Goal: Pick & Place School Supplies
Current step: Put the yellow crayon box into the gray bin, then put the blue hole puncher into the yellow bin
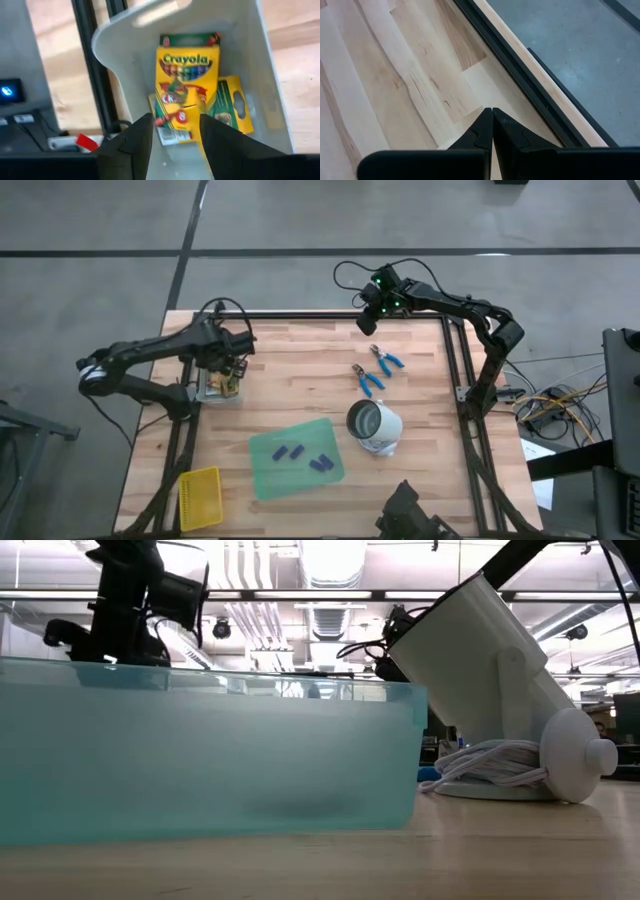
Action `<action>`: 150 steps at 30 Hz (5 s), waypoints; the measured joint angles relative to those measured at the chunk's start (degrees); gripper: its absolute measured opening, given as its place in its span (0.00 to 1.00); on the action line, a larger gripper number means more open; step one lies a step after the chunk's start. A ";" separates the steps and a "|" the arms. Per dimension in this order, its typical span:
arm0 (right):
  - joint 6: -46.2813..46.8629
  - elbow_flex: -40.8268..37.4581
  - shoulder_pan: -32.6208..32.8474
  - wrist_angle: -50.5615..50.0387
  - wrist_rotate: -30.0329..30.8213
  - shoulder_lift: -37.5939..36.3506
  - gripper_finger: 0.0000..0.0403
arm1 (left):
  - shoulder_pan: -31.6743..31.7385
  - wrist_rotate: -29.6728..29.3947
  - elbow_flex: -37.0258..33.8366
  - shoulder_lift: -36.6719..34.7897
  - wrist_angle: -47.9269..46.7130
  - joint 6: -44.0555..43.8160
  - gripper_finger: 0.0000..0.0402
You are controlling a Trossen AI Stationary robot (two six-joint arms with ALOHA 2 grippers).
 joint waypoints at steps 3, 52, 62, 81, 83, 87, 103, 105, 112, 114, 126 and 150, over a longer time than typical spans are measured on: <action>0.00 0.00 0.00 -0.02 0.00 0.00 0.02 | 0.07 -1.73 1.17 0.00 -0.89 1.70 0.42; -3.09 4.09 0.77 -5.17 -9.47 -0.91 0.02 | -5.37 6.30 9.65 -2.02 74.08 49.92 0.38; -1.12 4.07 0.91 -7.31 -5.76 -6.16 0.02 | -6.20 9.69 9.65 -6.93 73.30 58.30 0.33; 12.94 4.00 8.88 -12.81 9.60 -17.67 0.02 | -5.90 20.88 9.65 -16.52 50.91 72.65 0.33; 14.31 4.00 9.99 -13.77 9.51 -18.10 0.02 | -5.68 20.85 9.65 -18.13 47.91 72.75 0.33; 15.61 3.94 11.78 -15.67 6.97 -18.18 0.02 | -5.62 20.81 7.84 -20.85 44.49 72.13 0.33; 17.56 3.76 17.25 -18.54 22.63 -18.56 0.02 | -5.18 16.90 -16.91 -31.01 74.16 66.92 0.33; 20.11 3.73 16.94 -21.68 22.76 -18.56 0.02 | -5.20 16.79 -20.11 -31.01 78.80 64.23 0.33; 22.34 3.69 17.00 -25.44 22.82 -18.83 0.02 | -5.07 18.34 -27.75 -31.27 95.30 63.10 0.33; 22.36 3.69 17.03 -25.47 22.82 -18.68 0.02 | -4.83 18.33 -28.15 -31.49 95.57 63.08 0.33; 13.76 3.67 16.90 -25.31 22.77 -18.69 0.02 | -4.87 25.30 -28.31 -31.78 91.29 57.74 0.33; 4.40 3.41 16.92 -24.55 21.93 -21.86 0.02 | -4.81 22.92 -28.84 -31.39 91.06 58.64 0.33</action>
